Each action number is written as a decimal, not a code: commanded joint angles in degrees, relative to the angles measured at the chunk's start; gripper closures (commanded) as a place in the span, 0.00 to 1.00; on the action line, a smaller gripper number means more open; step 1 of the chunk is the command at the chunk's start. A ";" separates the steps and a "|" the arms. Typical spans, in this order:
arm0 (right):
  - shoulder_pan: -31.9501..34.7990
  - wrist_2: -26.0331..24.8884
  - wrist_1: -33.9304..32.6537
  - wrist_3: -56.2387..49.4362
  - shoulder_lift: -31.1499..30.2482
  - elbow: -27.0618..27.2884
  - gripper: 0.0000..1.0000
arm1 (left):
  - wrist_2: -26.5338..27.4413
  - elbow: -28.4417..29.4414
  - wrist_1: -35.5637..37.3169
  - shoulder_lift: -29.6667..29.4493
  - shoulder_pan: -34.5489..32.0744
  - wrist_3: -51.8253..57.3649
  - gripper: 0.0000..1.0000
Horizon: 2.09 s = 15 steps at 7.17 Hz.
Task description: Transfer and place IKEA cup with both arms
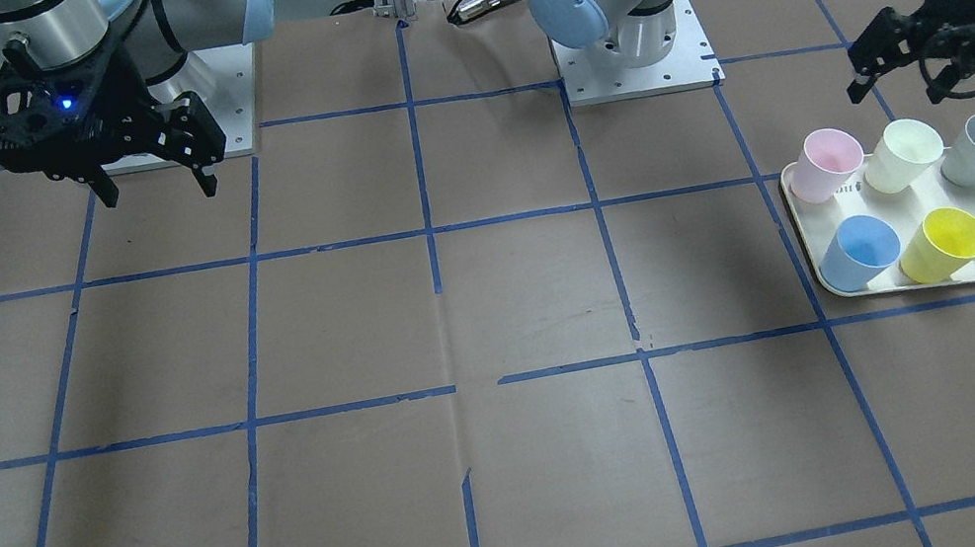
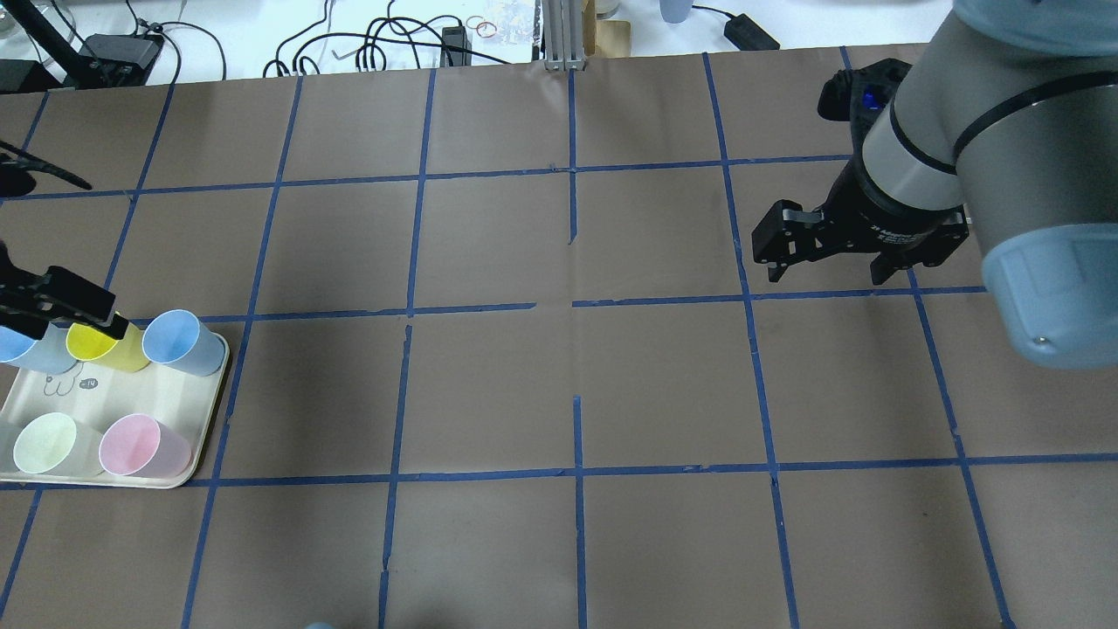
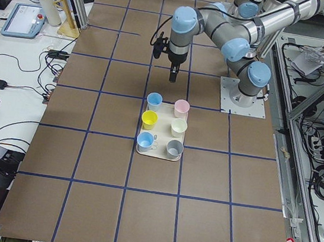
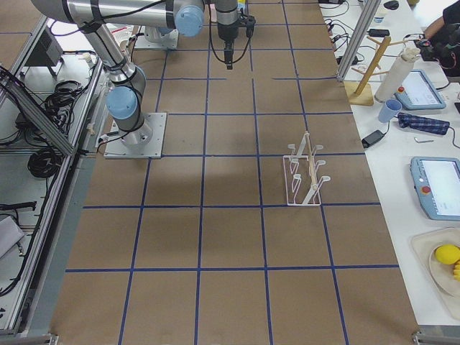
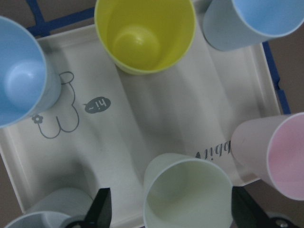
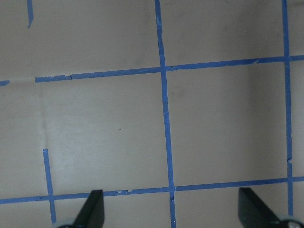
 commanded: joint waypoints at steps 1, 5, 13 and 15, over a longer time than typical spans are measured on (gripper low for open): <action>0.05 -0.12 -0.31 -0.17 0.09 0.00 0.00 | 1.16 0.85 -0.58 3.32 -15.00 -23.55 0.00; -0.13 -0.30 -0.32 -0.17 0.09 0.00 0.00 | 1.25 14.52 -7.33 0.10 -26.76 -34.75 0.00; 0.05 -0.21 -0.05 0.00 0.00 0.00 0.00 | 0.64 11.66 -4.97 -0.10 -27.19 -29.99 0.00; -0.04 0.31 0.12 -0.09 -0.52 -0.17 0.00 | 0.89 13.33 -3.57 -1.67 -28.07 -29.91 0.00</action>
